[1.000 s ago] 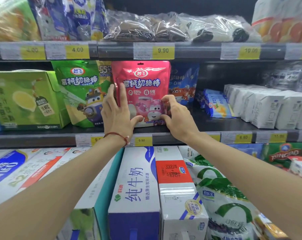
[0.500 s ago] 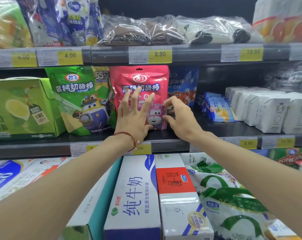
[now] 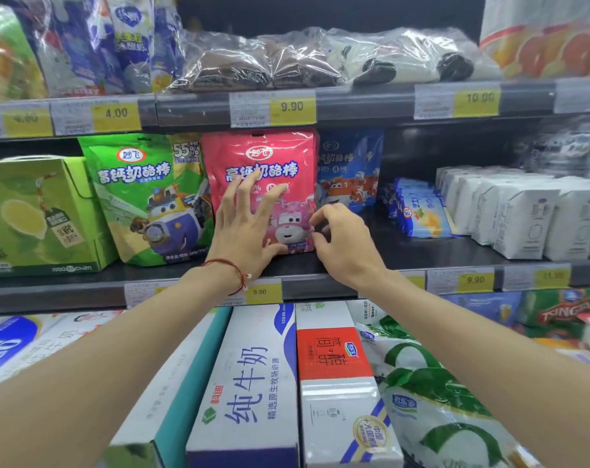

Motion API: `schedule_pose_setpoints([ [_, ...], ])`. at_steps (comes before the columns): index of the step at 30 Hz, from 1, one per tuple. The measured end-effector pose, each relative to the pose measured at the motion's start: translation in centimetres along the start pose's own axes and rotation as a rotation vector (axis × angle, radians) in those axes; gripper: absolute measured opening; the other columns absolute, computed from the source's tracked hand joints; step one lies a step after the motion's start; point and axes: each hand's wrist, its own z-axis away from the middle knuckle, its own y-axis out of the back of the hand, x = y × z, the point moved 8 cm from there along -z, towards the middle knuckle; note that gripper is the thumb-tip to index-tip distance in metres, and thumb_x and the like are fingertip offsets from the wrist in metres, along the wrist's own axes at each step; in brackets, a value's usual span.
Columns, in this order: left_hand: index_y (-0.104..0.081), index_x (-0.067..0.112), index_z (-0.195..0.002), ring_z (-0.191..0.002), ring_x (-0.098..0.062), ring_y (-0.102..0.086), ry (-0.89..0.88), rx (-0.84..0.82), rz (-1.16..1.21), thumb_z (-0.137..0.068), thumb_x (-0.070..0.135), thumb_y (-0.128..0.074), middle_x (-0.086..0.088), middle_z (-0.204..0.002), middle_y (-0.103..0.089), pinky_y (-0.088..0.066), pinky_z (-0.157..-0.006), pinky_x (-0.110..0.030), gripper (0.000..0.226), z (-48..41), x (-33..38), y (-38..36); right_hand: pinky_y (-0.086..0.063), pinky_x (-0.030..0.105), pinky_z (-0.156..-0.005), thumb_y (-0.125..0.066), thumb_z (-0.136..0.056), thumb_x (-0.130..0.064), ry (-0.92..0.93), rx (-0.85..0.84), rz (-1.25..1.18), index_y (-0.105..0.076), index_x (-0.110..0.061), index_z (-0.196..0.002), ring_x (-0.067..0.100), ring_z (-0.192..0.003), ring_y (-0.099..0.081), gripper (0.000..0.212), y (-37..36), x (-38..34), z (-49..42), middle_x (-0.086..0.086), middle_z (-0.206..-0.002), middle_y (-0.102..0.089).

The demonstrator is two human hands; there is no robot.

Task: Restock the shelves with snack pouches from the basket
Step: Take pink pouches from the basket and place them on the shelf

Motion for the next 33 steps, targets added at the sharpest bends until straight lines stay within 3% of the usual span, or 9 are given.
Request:
schedule_pose_setpoints([
  [3, -0.036, 0.035, -0.142, -0.142, -0.03, -0.015, -0.011, 0.012, 0.02, -0.072, 0.048, -0.077, -0.006, -0.152, -0.019, -0.019, -0.118, -0.046, 0.083, 1.1, 0.4, 1.0, -0.058, 0.043, -0.082, -0.06, -0.093, -0.006, 0.057, 0.054, -0.06, -0.068, -0.016, -0.101, 0.018, -0.09, -0.064, 0.014, 0.5, -0.9, 1.0, -0.001, -0.107, -0.061],
  [6, -0.045, 0.031, -0.137, -0.137, -0.026, -0.023, -0.028, 0.037, 0.073, -0.083, 0.037, -0.067, -0.003, -0.149, -0.026, -0.026, -0.113, -0.043, 0.058, 2.6, 0.6, 2.4, -0.057, 0.044, -0.075, -0.058, -0.092, -0.005, 0.116, 0.076, -0.096, -0.068, -0.016, -0.097, 0.016, -0.083, -0.06, 0.016, 0.5, -2.4, 1.7, -0.003, -0.102, -0.061],
  [9, -0.05, 0.027, -0.132, -0.129, -0.023, -0.033, 0.012, 0.067, 0.126, -0.087, 0.024, -0.063, -0.001, -0.143, -0.035, -0.031, -0.108, -0.038, 0.047, 4.2, -0.3, 4.4, -0.057, 0.043, -0.073, -0.058, -0.091, -0.005, 0.155, 0.074, -0.167, -0.069, -0.018, -0.093, 0.014, -0.078, -0.061, 0.017, 0.1, -4.5, 2.2, -0.006, -0.099, -0.062],
  [17, -0.056, 0.02, -0.122, -0.115, -0.021, -0.047, 0.151, 0.041, 0.209, -0.084, 0.009, -0.059, 0.001, -0.123, -0.05, -0.039, -0.1, -0.031, 0.039, 11.6, -4.0, 9.9, -0.054, 0.038, -0.079, -0.059, -0.087, -0.002, 0.204, -0.025, -0.359, -0.073, -0.016, -0.092, 0.014, -0.083, -0.063, 0.02, -2.4, -12.7, 7.2, -0.005, -0.093, -0.067],
  [25, -0.054, 0.029, -0.118, -0.108, -0.019, -0.054, 0.306, -0.059, 0.148, -0.088, 0.014, -0.054, 0.008, -0.119, -0.051, -0.05, -0.085, -0.042, 0.034, 24.7, -11.2, 16.6, -0.056, 0.038, -0.074, -0.06, -0.085, -0.001, 0.179, -0.181, -0.597, -0.069, -0.018, -0.088, 0.013, -0.082, -0.064, 0.02, -9.0, -23.4, 16.7, -0.004, -0.09, -0.07],
  [29, -0.057, 0.028, -0.114, -0.105, -0.019, -0.058, 0.418, -0.114, 0.069, -0.083, 0.012, -0.053, 0.009, -0.114, -0.054, -0.05, -0.086, -0.044, 0.034, 32.2, -15.9, 20.3, -0.055, 0.036, -0.071, -0.06, -0.082, 0.0, 0.158, -0.285, -0.686, -0.07, -0.018, -0.088, 0.013, -0.076, -0.064, 0.022, -13.4, -29.4, 22.3, -0.005, -0.087, -0.07],
  [33, -0.06, 0.024, -0.111, -0.104, -0.019, -0.057, 0.51, -0.1, 0.015, -0.088, 0.011, -0.055, 0.007, -0.11, -0.057, -0.048, -0.09, -0.037, 0.027, 39.9, -19.3, 24.8, -0.055, 0.038, -0.073, -0.06, -0.083, -0.002, 0.152, -0.41, -0.719, -0.071, -0.016, -0.09, 0.015, -0.074, -0.065, 0.019, -18.0, -35.1, 27.7, -0.006, -0.087, -0.07],
])
